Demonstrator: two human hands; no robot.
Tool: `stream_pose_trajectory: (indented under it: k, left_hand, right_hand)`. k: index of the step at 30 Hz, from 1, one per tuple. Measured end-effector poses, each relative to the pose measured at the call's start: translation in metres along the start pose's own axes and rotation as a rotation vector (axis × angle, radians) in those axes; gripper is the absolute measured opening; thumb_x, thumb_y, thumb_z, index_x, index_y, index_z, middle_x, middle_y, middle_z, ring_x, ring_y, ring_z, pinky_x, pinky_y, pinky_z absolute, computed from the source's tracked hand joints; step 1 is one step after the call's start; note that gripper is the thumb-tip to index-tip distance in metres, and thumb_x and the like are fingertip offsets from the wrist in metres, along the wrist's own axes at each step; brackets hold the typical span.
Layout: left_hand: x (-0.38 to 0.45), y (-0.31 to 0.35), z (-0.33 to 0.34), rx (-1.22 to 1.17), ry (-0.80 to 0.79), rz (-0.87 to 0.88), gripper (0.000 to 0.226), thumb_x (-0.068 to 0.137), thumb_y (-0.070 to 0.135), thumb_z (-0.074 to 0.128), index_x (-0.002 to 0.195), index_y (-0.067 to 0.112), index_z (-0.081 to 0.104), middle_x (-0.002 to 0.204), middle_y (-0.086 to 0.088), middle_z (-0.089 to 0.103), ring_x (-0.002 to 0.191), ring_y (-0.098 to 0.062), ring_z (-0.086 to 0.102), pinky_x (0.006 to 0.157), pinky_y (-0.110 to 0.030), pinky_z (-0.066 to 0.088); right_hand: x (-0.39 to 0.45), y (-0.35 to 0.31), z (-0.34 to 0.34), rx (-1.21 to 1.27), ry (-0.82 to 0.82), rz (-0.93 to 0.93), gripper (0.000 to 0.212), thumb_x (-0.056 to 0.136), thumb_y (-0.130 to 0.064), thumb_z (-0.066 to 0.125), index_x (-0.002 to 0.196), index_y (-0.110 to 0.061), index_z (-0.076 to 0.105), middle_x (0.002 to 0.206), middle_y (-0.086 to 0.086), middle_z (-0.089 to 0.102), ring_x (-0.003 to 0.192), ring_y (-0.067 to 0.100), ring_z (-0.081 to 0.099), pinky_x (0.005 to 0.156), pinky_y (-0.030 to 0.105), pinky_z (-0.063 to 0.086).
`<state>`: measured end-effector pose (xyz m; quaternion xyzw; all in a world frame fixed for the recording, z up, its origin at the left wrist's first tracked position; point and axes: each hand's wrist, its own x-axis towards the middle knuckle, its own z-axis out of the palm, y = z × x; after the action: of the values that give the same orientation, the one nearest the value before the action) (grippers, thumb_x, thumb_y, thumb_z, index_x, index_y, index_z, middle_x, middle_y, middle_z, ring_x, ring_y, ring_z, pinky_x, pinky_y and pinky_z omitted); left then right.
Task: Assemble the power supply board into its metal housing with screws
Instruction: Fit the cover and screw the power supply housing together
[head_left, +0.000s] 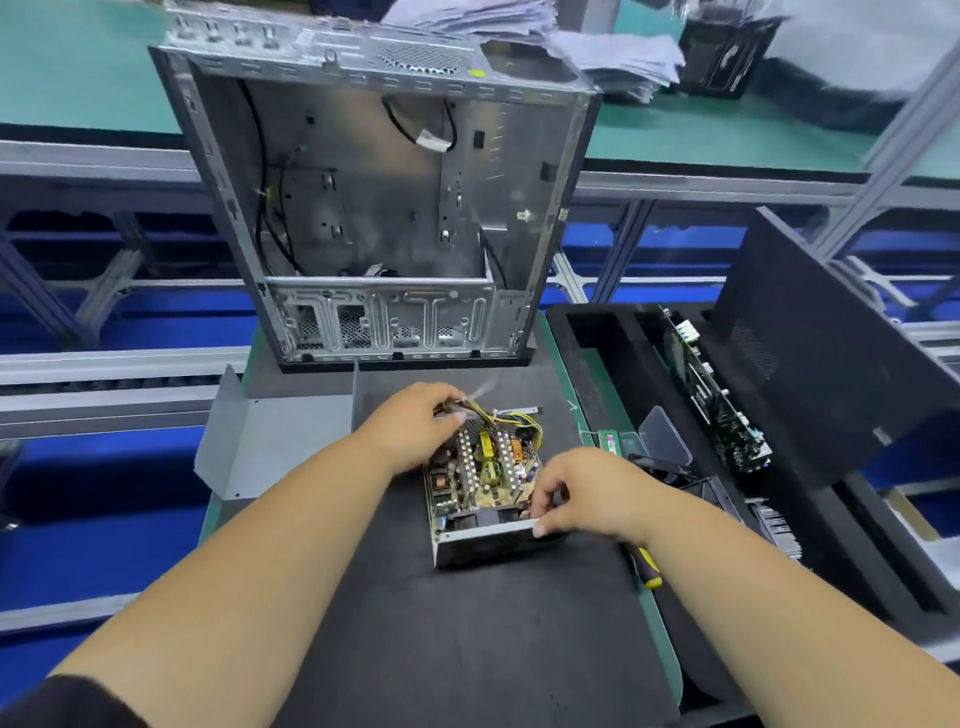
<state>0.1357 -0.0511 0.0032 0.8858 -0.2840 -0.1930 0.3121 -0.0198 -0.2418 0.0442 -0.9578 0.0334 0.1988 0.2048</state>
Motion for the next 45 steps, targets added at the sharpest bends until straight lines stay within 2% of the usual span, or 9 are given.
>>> stream_pose_trajectory:
  k: [7, 11, 17, 26, 30, 32, 36, 40, 45]
  left_hand:
    - [-0.012, 0.003, 0.008, -0.025, 0.066, -0.053, 0.008, 0.099, 0.027, 0.052, 0.099, 0.029, 0.060, 0.082, 0.009, 0.055, 0.057, -0.003, 0.057, 0.049, -0.020, 0.039]
    - [-0.023, 0.009, 0.010, 0.024, 0.108, -0.122, 0.006, 0.097, 0.029, 0.055, 0.093, 0.032, 0.057, 0.084, 0.007, 0.060, 0.078, -0.016, 0.058, 0.063, -0.027, 0.042]
    - [-0.046, 0.018, 0.021, 0.024, 0.190, -0.267, 0.006, 0.095, 0.032, 0.058, 0.089, 0.030, 0.056, 0.081, 0.004, 0.060, 0.080, -0.019, 0.056, 0.066, -0.028, 0.041]
    - [-0.087, 0.030, 0.041, -0.131, 0.327, -0.454, 0.015, 0.087, 0.034, 0.070, 0.078, 0.023, 0.064, 0.069, 0.005, 0.057, 0.066, -0.014, 0.051, 0.061, -0.026, 0.039]
    - [-0.100, 0.038, 0.050, -0.183, 0.359, -0.499, 0.017, 0.085, 0.033, 0.071, 0.080, 0.017, 0.067, 0.066, 0.004, 0.057, 0.061, -0.013, 0.048, 0.059, -0.025, 0.038]
    - [-0.106, 0.039, 0.052, -0.202, 0.340, -0.511, 0.014, 0.087, 0.028, 0.068, 0.078, 0.017, 0.066, 0.066, 0.004, 0.056, 0.061, -0.013, 0.047, 0.060, -0.025, 0.037]
    - [-0.113, 0.042, 0.047, -0.256, 0.279, -0.539, 0.009, 0.086, 0.013, 0.063, 0.086, 0.020, 0.070, 0.070, 0.000, 0.058, 0.066, -0.016, 0.050, 0.064, -0.026, 0.038]
    - [-0.112, 0.045, 0.037, -0.257, 0.201, -0.578, 0.016, 0.085, 0.008, 0.059, 0.089, 0.018, 0.071, 0.071, -0.005, 0.055, 0.067, -0.019, 0.046, 0.065, -0.026, 0.036]
    - [-0.098, 0.048, 0.018, -0.216, 0.183, -0.550, 0.026, 0.086, 0.003, 0.054, 0.089, 0.022, 0.072, 0.067, 0.005, 0.059, 0.048, -0.006, 0.046, 0.043, -0.015, 0.034]
  right_hand:
    - [0.005, 0.011, -0.007, -0.068, -0.033, -0.068, 0.014, 0.073, -0.037, 0.081, 0.071, -0.035, 0.067, 0.086, -0.015, 0.069, 0.084, 0.005, 0.059, 0.070, 0.024, 0.046]
    - [0.010, 0.023, -0.019, -0.098, -0.080, -0.111, 0.011, 0.076, -0.031, 0.079, 0.074, -0.032, 0.068, 0.094, -0.011, 0.071, 0.088, 0.012, 0.064, 0.075, 0.028, 0.051]
    - [0.018, 0.038, -0.029, -0.139, -0.073, -0.228, 0.008, 0.079, -0.024, 0.079, 0.085, -0.024, 0.074, 0.086, -0.010, 0.066, 0.074, 0.006, 0.055, 0.054, 0.013, 0.032]
    - [0.026, 0.054, -0.046, -0.154, -0.042, -0.354, 0.015, 0.081, -0.011, 0.066, 0.092, -0.017, 0.074, 0.090, -0.007, 0.056, 0.084, 0.015, 0.058, 0.077, 0.028, 0.050]
    - [0.028, 0.056, -0.045, -0.049, -0.019, -0.337, 0.012, 0.084, -0.016, 0.059, 0.083, -0.020, 0.071, 0.095, -0.006, 0.052, 0.082, 0.013, 0.057, 0.068, 0.022, 0.043]
    - [0.028, 0.058, -0.038, -0.005, 0.060, -0.318, 0.008, 0.086, -0.022, 0.063, 0.091, -0.019, 0.069, 0.101, -0.002, 0.051, 0.086, 0.017, 0.058, 0.077, 0.028, 0.047]
    - [0.024, 0.055, -0.014, 0.071, 0.221, -0.057, 0.053, 0.082, -0.033, 0.067, 0.128, -0.019, 0.044, 0.125, 0.002, 0.035, 0.088, 0.021, 0.054, 0.066, 0.031, 0.041]
    - [0.027, 0.048, -0.002, 0.221, 0.104, 0.123, 0.047, 0.084, -0.032, 0.061, 0.118, -0.010, 0.038, 0.116, 0.011, 0.045, 0.086, 0.027, 0.048, 0.061, 0.033, 0.035]
    - [0.031, 0.048, -0.006, 0.139, 0.051, 0.105, 0.071, 0.092, -0.034, 0.063, 0.142, -0.001, 0.024, 0.129, 0.017, 0.048, 0.090, 0.027, 0.053, 0.064, 0.030, 0.038]
